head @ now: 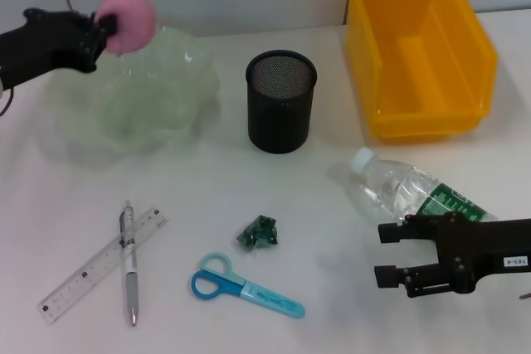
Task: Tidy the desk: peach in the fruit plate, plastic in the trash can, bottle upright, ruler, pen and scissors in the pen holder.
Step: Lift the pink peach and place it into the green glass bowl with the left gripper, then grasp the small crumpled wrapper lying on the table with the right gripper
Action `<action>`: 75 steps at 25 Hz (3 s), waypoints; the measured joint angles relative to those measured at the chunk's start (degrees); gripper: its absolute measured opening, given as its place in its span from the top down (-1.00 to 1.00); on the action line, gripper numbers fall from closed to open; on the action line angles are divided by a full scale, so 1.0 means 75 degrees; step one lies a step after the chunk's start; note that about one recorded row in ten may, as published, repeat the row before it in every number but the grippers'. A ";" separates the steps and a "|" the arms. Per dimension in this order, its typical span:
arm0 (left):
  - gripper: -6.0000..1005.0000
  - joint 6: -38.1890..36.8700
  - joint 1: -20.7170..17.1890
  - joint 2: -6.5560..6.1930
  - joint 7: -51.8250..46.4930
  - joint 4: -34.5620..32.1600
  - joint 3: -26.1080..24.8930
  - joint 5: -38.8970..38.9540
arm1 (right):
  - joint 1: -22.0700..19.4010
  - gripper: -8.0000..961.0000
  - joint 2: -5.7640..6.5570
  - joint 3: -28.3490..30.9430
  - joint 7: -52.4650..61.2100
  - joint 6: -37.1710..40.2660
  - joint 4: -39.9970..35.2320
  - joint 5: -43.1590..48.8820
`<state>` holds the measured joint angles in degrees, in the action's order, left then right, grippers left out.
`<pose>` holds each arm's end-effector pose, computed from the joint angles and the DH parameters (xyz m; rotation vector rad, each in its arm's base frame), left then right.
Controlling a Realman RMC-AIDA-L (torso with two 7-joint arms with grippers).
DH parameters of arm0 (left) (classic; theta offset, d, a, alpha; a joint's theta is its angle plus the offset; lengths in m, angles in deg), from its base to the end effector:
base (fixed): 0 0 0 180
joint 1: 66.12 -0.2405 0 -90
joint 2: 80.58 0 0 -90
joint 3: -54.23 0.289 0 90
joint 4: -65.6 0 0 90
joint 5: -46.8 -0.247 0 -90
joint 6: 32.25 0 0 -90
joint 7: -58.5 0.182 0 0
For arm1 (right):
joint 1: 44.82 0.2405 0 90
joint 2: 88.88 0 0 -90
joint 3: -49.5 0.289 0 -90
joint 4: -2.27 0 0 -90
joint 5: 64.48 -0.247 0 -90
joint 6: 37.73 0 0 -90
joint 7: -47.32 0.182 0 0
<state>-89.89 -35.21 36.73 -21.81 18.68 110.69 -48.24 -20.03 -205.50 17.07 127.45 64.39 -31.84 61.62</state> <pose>-0.2624 0.4912 0.0010 -2.3002 -0.4510 -0.5669 0.3439 0.3104 -0.0389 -2.8553 0.8848 0.6972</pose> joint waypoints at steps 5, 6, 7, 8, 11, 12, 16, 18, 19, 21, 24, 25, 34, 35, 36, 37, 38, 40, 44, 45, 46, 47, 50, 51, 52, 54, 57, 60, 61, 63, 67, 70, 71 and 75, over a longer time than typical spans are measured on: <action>0.86 0.0674 0.0056 0.0088 -0.0090 0.0225 0.0021 -0.0955 | 0.0020 -0.60 0.0000 0.0000 0.0000 -0.0002 0.0000 -0.0001; 0.86 0.0758 0.0073 0.0103 -0.0099 0.0262 0.0022 -0.1074 | 0.0023 -0.60 0.0000 0.0000 0.0000 -0.0003 0.0000 -0.0001; 0.86 0.0889 0.0090 0.0118 -0.0111 0.0328 0.0049 -0.1190 | 0.0025 -0.60 0.0000 0.0000 0.0001 -0.0004 0.0000 -0.0001; 0.86 0.1008 0.0099 0.0127 -0.0120 0.0392 0.0082 -0.1262 | 0.0025 -0.60 0.0000 0.0000 0.0001 -0.0005 0.0000 -0.0001; 0.86 0.1412 0.0153 0.0133 -0.0124 0.0647 0.0309 -0.1319 | 0.0019 -0.60 0.0000 0.0000 0.0002 -0.0009 0.0000 -0.0001; 0.86 0.1474 0.0157 0.0133 -0.0124 0.0682 0.0357 -0.1320 | 0.0017 -0.59 0.0000 0.0000 0.0002 -0.0010 0.0000 -0.0001; 0.85 0.1577 0.0150 0.0131 -0.0175 0.0728 0.0499 -0.1322 | 0.0006 -0.59 0.0000 0.0000 0.0003 -0.0013 0.0000 -0.0001; 0.84 0.1580 0.0150 0.0123 -0.0288 0.0740 0.0554 -0.1324 | -0.0003 -0.59 0.0000 0.0000 0.0003 -0.0013 0.0000 -0.0001; 0.84 0.1567 0.0154 0.0112 -0.0462 0.0745 0.0586 -0.1327 | -0.0005 -0.59 0.0000 0.0000 0.0003 -0.0013 0.0000 0.0001; 0.80 0.1542 0.0157 0.0104 -0.0548 0.0745 0.0589 -0.1328 | -0.0011 -0.59 0.0000 0.0000 0.0003 -0.0013 0.0000 0.0011; 0.74 0.1417 0.0169 0.0097 -0.0596 0.0721 0.0593 -0.1332 | -0.0014 -0.59 0.0000 0.0000 0.0003 -0.0013 0.0000 0.0022; 0.72 0.1388 0.0172 0.0097 -0.0597 0.0712 0.0593 -0.1331 | -0.0018 -0.59 0.0000 0.0000 0.0003 -0.0013 0.0000 0.0025; 0.06 0.1227 0.0178 0.0106 -0.0673 0.0690 0.0594 -0.1290 | -0.0027 -0.58 0.0000 0.0000 -0.0002 -0.0012 0.0000 0.0050; 0.00 0.1075 0.0177 0.0102 -0.0721 0.0659 0.0573 -0.1287 | -0.0029 -0.58 0.0000 0.0000 -0.0008 -0.0011 0.0000 0.0050; -0.06 0.0884 0.0156 0.0099 -0.0739 0.0593 0.0543 -0.1284 | -0.0032 -0.58 0.0000 0.0000 -0.0015 -0.0012 0.0000 0.0051; -0.16 0.0778 0.0145 0.0095 -0.0753 0.0559 0.0530 -0.1283 | -0.0033 -0.58 0.0000 0.0000 -0.0020 -0.0012 0.0000 0.0051; -0.27 0.0778 0.0145 0.0095 -0.0753 0.0559 0.0530 -0.1283 | -0.0035 -0.58 0.0000 0.0000 -0.0027 -0.0011 0.0000 0.0050; -0.47 -0.0135 0.0070 0.0017 -0.1094 0.0233 0.0492 -0.1284 | -0.0042 -0.58 0.0000 -0.0001 -0.0035 -0.0011 0.0000 0.0046; -0.59 -0.1171 0.0066 -0.0164 -0.1526 0.0049 0.0400 -0.1281 | -0.0048 -0.57 0.0000 0.0000 -0.0043 -0.0011 0.0000 0.0032; -0.60 -0.1171 0.0066 -0.0164 -0.1526 0.0049 0.0400 -0.1281 | -0.0051 -0.57 0.0002 0.0000 -0.0044 -0.0012 0.0000 0.0025; -0.60 -0.2801 0.0108 -0.0369 -0.1959 -0.0071 -0.0119 -0.1272 | -0.0053 -0.57 0.0007 0.0001 -0.0044 -0.0012 0.0000 0.0021; -0.61 -0.3333 0.0111 -0.0414 -0.2040 -0.0074 -0.0360 -0.1272 | -0.0055 -0.57 0.0013 0.0003 -0.0045 -0.0012 0.0000 0.0016; -0.62 -0.4295 0.0089 -0.0485 -0.2168 -0.0071 -0.0731 -0.1271 | -0.0057 -0.57 0.0027 0.0009 -0.0047 -0.0011 0.0000 0.0003; -0.62 -0.4669 0.0060 -0.0506 -0.2212 -0.0044 -0.0823 -0.1273 | -0.0058 -0.57 0.0036 0.0013 -0.0048 -0.0009 -0.0004 0.0000; -0.62 -0.5218 -0.0008 -0.0529 -0.2256 0.0017 -0.0911 -0.1296 | -0.0058 -0.57 0.0043 0.0019 -0.0049 0.0005 -0.0021 -0.0008; -0.62 -0.5603 -0.0117 -0.0520 -0.2253 0.0059 -0.0877 -0.1344 | -0.0057 -0.57 0.0045 0.0021 -0.0049 0.0009 -0.0026 -0.0009; -0.62 -0.5945 -0.0248 -0.0462 -0.2167 0.0069 -0.0752 -0.1456 | -0.0055 -0.56 0.0056 0.0023 -0.0047 0.0033 -0.0052 -0.0009; -0.62 -0.6232 -0.0451 -0.0379 -0.1865 0.0015 -0.0566 -0.1663 | -0.0060 -0.56 0.0059 0.0023 -0.0037 0.0037 -0.0068 -0.0009; -0.62 -0.6271 -0.0517 -0.0351 -0.1744 -0.0004 -0.0507 -0.1738 | -0.0063 -0.56 0.0059 0.0024 -0.0032 0.0038 -0.0071 -0.0009; -0.62 -0.6279 -0.0663 -0.0257 -0.1469 -0.0025 -0.0415 -0.1939 | -0.0063 -0.56 0.0059 0.0023 -0.0023 0.0038 -0.0071 -0.0009; -0.62 -0.6129 -0.0871 -0.0053 -0.0990 -0.0107 -0.0398 -0.2303 | -0.0067 -0.56 0.0059 0.0024 -0.0022 0.0026 -0.0071 -0.0009; -0.62 -0.5984 -0.0953 0.0041 -0.0850 -0.0254 -0.0393 -0.2553 | -0.0080 -0.55 0.0060 0.0023 -0.0031 0.0012 -0.0070 -0.0009; -0.62 -0.5929 -0.0984 0.0068 -0.0807 -0.0306 -0.0391 -0.2666 | -0.0084 -0.55 0.0063 0.0024 -0.0036 0.0005 -0.0070 -0.0009; -0.62 -0.5745 -0.1117 0.0109 -0.0470 -0.0462 -0.0390 -0.2997 | -0.0088 -0.55 0.0070 0.0094 -0.0061 -0.0017 -0.0070 -0.0008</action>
<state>-132.98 -43.58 37.54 -25.34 15.22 107.76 -70.72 -20.70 -204.98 17.77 126.99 64.27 -32.36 61.56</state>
